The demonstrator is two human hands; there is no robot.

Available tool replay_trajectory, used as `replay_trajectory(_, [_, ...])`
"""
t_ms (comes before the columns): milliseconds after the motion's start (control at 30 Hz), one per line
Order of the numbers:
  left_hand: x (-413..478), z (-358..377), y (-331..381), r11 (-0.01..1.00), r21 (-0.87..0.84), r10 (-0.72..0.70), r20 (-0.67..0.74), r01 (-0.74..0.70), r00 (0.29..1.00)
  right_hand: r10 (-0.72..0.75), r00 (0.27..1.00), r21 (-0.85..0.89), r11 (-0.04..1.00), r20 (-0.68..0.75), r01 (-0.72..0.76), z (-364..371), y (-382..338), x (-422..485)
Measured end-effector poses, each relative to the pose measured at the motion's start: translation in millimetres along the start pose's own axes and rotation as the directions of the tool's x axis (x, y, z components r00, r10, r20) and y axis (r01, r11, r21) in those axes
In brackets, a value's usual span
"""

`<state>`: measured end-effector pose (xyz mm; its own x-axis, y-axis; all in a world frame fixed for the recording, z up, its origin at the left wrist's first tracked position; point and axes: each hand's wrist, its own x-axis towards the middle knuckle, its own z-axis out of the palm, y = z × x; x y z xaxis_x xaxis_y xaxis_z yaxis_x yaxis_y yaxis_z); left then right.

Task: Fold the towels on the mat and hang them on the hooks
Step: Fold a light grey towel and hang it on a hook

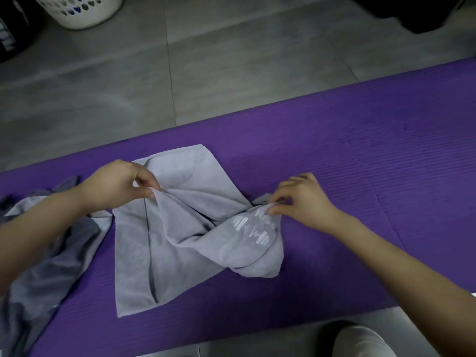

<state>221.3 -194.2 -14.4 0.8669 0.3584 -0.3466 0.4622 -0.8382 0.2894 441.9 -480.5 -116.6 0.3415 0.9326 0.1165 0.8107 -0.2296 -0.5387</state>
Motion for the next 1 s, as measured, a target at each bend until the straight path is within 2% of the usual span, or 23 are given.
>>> replay_trajectory(33, [0,-4,-1,0.999,-0.045,-0.027,-0.025,0.026,0.999,0.041,0.999,0.083,0.996,-0.033,-0.039,-19,-1,-4])
replay_trajectory(100, [5,-13,-1,0.99,-0.113,-0.091,-0.083,0.081,0.992,0.216,0.972,0.273,0.944,-0.089,-0.185,-64,-1,-13])
replay_trajectory(167, [18,-26,7,0.978,-0.168,-0.153,-0.156,0.127,0.976,0.398,0.909,0.428,0.847,-0.121,-0.315,-112,-2,-22])
replay_trajectory(200, [30,-33,14,0.972,-0.195,-0.168,-0.201,0.129,0.965,0.459,0.873,0.444,0.825,-0.165,-0.35,-133,0,-25])
replay_trajectory(267, [62,-45,37,0.973,-0.215,-0.154,-0.305,0.09,0.94,0.512,0.804,0.368,0.841,-0.302,-0.397,-165,6,-18])
replay_trajectory(367, [124,-58,79,0.977,-0.205,-0.148,-0.436,0.062,0.888,0.522,0.654,0.199,0.841,-0.548,-0.504,-185,31,14])
replay_trajectory(433, [161,-56,99,0.968,-0.229,-0.205,-0.484,0.103,0.851,0.496,0.627,0.058,0.809,-0.6,-0.584,-182,54,41])
replay_trajectory(500, [185,-41,115,0.954,-0.248,-0.27,-0.471,0.168,0.84,0.54,0.665,-0.064,0.75,-0.516,-0.658,-169,82,53])
replay_trajectory(567, [193,-12,129,0.959,-0.21,-0.268,-0.456,0.191,0.849,0.603,0.668,-0.135,0.69,-0.436,-0.711,-151,108,42])
replay_trajectory(667, [183,43,150,0.99,-0.088,-0.135,-0.4,0.109,0.906,0.693,0.579,-0.105,0.598,-0.43,-0.794,-118,133,-7])
replay_trajectory(767, [167,91,161,0.998,0.026,0.066,-0.264,-0.061,0.962,0.798,0.491,-0.07,0.5,-0.351,-0.863,-82,149,-53])
replay_trajectory(833, [159,112,168,0.99,0.049,0.142,-0.179,-0.136,0.973,0.823,0.468,-0.056,0.477,-0.321,-0.877,-65,156,-70])
replay_trajectory(867, [156,119,172,0.985,0.074,0.165,-0.133,-0.156,0.977,0.813,0.484,-0.057,0.494,-0.324,-0.868,-59,159,-73])
replay_trajectory(933, [153,129,181,0.969,0.165,0.191,-0.028,-0.184,0.981,0.761,0.559,-0.091,0.564,-0.329,-0.821,-52,167,-70])
replay_trajectory(1000, [152,137,187,0.954,0.243,0.176,0.012,-0.174,0.984,0.715,0.624,-0.135,0.617,-0.316,-0.775,-47,176,-63])
